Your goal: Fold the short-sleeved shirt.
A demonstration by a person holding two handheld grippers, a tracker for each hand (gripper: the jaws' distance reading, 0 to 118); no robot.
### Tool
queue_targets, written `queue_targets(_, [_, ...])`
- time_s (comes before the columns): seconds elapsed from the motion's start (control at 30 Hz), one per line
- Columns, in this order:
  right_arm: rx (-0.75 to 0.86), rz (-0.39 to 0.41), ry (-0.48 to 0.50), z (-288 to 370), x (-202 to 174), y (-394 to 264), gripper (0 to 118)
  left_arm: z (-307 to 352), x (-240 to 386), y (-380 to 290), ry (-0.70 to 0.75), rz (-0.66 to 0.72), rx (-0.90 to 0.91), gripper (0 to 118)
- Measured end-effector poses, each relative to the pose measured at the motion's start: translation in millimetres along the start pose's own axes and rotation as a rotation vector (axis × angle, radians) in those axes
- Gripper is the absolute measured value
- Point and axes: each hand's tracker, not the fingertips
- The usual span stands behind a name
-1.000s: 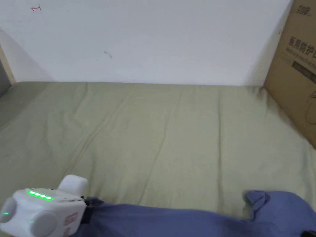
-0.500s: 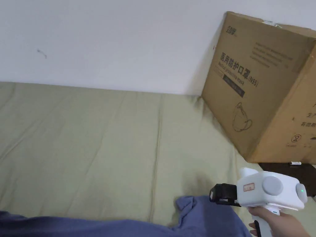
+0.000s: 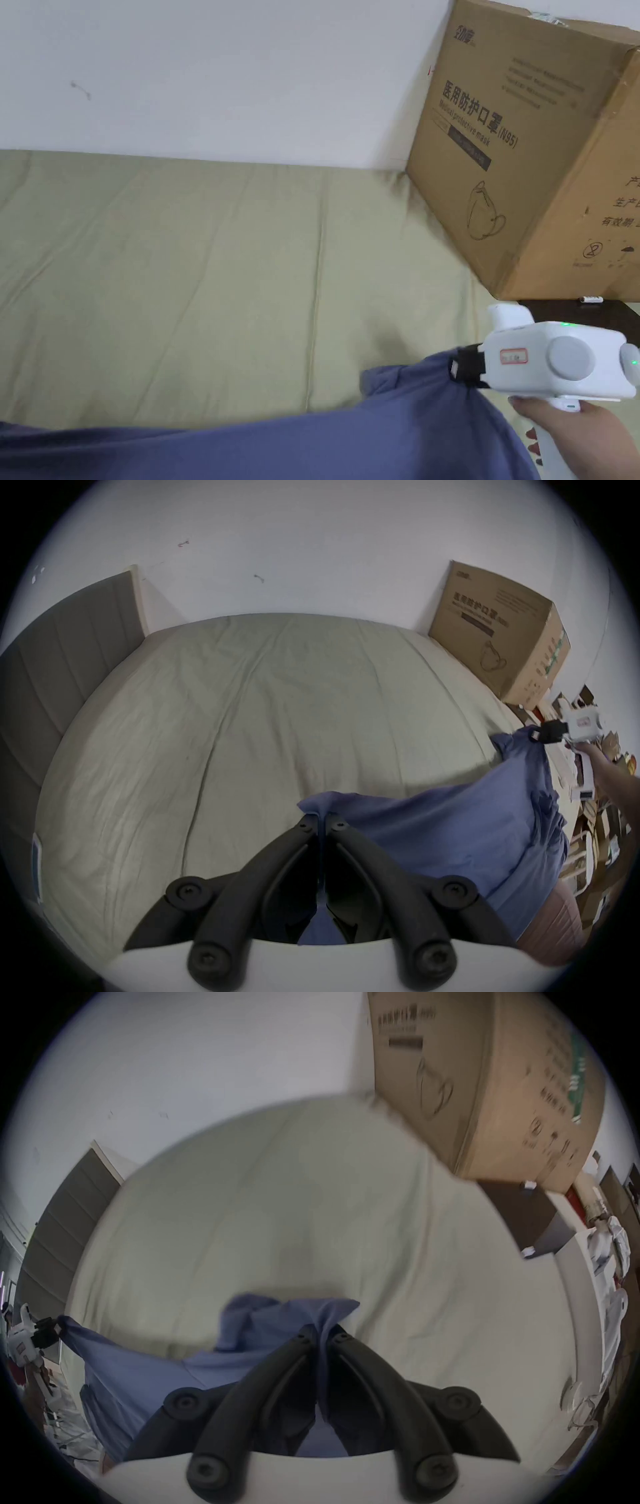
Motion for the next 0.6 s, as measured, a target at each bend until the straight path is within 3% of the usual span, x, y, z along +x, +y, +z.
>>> queue_targets(0.23, [0.154, -0.111, -0.018, 45.6, 10.3, 35.2, 4, 13.7, 4.9, 34.9, 0.037, 0.026, 0.13, 2])
queue_targets(0.37, [0.223, -0.093, -0.029, 72.1, 6.2, 37.9, 4, 31.0, 6.8, 45.2, 0.02, 0.03, 0.189, 2])
queue_targets(0.6, [0.188, -0.096, -0.022, 131.0, 8.6, -65.0, 4, 69.6, 10.8, -23.3, -0.04, 0.012, 0.097, 2])
